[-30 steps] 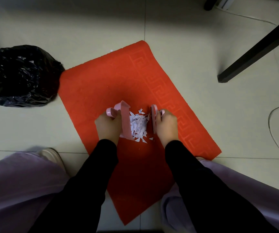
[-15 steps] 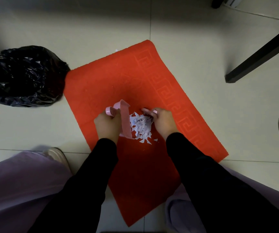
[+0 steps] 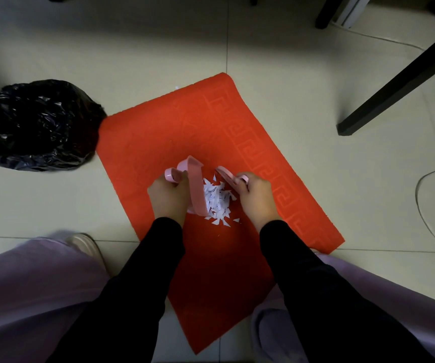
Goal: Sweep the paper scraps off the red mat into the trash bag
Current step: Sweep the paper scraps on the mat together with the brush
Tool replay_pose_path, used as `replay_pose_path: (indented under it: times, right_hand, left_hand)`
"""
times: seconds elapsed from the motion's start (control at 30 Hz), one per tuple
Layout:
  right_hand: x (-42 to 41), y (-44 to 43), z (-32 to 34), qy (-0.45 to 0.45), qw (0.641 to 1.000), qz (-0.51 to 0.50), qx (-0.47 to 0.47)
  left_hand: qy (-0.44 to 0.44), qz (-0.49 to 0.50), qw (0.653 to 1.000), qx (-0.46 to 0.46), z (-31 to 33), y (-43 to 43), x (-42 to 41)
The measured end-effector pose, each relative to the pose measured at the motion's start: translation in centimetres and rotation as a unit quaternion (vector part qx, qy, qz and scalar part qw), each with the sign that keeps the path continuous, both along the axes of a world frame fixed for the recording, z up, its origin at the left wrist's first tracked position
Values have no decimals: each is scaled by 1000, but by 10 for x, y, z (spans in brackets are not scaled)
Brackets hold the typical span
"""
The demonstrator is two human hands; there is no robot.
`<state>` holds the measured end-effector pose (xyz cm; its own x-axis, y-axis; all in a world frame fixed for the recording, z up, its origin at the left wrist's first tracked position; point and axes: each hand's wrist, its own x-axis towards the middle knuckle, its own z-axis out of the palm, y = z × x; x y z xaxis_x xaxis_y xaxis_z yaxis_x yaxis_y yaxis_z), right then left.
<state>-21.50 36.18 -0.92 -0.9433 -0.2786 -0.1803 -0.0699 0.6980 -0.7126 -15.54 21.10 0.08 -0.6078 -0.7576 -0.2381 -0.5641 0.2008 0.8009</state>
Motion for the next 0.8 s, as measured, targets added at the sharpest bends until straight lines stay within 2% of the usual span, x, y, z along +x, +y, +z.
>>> replay_pose_path:
  times: [0.27, 0.4, 0.6, 0.8]
  right_hand:
    - [-4, 6, -4, -35, 996, -74, -26]
    - [-12, 11, -11, -21, 993, -112, -21]
    - [-19, 10, -27, 7, 995, -98, 13]
    - [-17, 1, -30, -61, 997, -41, 15]
  left_hand:
    - [13, 5, 1000, 12, -2, 2, -1]
    - [-21, 7, 1000, 8, -8, -3, 1]
    - [-32, 2, 999, 5, -14, 2, -3]
    - [-36, 3, 999, 11, -17, 5, -6]
